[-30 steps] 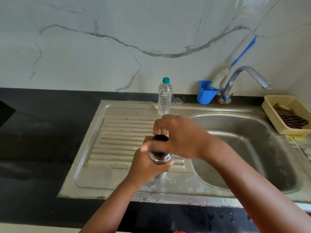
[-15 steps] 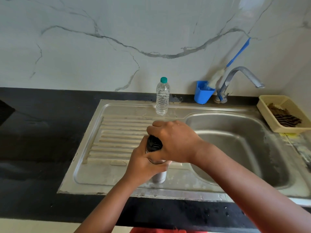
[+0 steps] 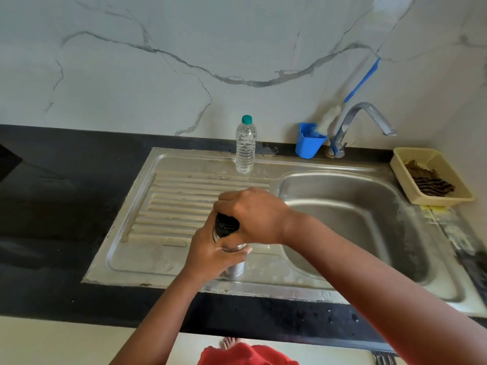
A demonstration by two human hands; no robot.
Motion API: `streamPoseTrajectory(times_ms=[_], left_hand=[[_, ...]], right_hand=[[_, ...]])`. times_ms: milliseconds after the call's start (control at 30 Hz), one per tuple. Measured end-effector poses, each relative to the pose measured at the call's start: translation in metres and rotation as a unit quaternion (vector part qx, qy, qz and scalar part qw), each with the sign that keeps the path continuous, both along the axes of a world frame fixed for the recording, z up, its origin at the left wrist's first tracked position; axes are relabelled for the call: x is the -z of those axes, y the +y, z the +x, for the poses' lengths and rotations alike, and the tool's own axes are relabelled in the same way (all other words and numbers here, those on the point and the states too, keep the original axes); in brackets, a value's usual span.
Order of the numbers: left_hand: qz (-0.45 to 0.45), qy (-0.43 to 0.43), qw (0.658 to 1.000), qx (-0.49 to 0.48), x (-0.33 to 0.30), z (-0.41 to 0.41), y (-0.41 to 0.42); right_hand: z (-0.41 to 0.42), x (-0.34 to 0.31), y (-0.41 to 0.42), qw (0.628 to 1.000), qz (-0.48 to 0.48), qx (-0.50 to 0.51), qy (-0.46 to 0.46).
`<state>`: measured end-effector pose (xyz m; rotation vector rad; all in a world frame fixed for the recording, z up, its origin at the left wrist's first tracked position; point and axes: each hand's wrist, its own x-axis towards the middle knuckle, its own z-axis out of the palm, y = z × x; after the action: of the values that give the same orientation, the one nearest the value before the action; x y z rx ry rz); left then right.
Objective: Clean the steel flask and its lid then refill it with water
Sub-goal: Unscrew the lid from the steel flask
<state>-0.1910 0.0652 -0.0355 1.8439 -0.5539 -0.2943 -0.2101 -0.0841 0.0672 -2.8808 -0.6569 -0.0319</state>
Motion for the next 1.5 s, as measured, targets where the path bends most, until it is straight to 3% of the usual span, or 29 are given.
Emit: streamPoseTrajectory(times_ms=[200, 400, 467, 633, 733, 867, 1000, 1133, 1200, 1267, 1367, 1500], left_hand=[[-0.013, 0.008, 1.000, -0.020, 0.001, -0.006, -0.004], [-0.010, 0.026, 1.000, -0.013, 0.006, -0.005, -0.007], [-0.002, 0.042, 0.999, -0.012, 0.010, 0.000, -0.007], [0.005, 0.046, 0.999, 0.015, 0.011, 0.006, -0.005], [-0.008, 0.048, 0.999, 0.013, 0.010, 0.006, -0.003], [-0.005, 0.048, 0.999, 0.015, 0.012, 0.006, -0.003], [-0.026, 0.062, 0.998, 0.003, 0.011, 0.003, -0.006], [-0.020, 0.025, 0.999, 0.021, 0.005, 0.001, -0.004], [-0.033, 0.034, 0.999, 0.019, 0.009, 0.003, -0.004], [-0.044, 0.062, 0.997, -0.001, 0.011, 0.002, -0.004], [-0.035, 0.077, 0.996, -0.004, 0.013, 0.002, -0.004], [-0.040, 0.081, 0.996, -0.002, 0.012, 0.002, -0.003]], right_hand=[[0.002, -0.002, -0.007, 0.998, 0.048, -0.036, 0.024], [-0.017, 0.008, 0.021, 0.984, -0.087, 0.144, -0.066], [-0.015, 0.017, 0.025, 0.978, -0.088, 0.161, -0.099], [-0.005, 0.029, 0.009, 0.975, 0.009, 0.064, -0.213], [0.005, 0.028, -0.002, 0.968, 0.036, -0.052, -0.242], [0.014, 0.016, -0.015, 0.971, -0.004, -0.165, -0.173], [0.003, 0.007, -0.021, 0.988, -0.003, -0.146, -0.053], [-0.003, -0.008, -0.018, 0.979, 0.062, -0.174, 0.082], [-0.008, -0.011, -0.014, 0.977, 0.115, -0.122, 0.131], [-0.013, -0.012, -0.008, 0.992, 0.094, 0.004, 0.083], [-0.019, -0.009, 0.001, 0.990, -0.038, 0.132, 0.024], [-0.017, -0.015, -0.002, 0.999, -0.009, 0.024, 0.034]])
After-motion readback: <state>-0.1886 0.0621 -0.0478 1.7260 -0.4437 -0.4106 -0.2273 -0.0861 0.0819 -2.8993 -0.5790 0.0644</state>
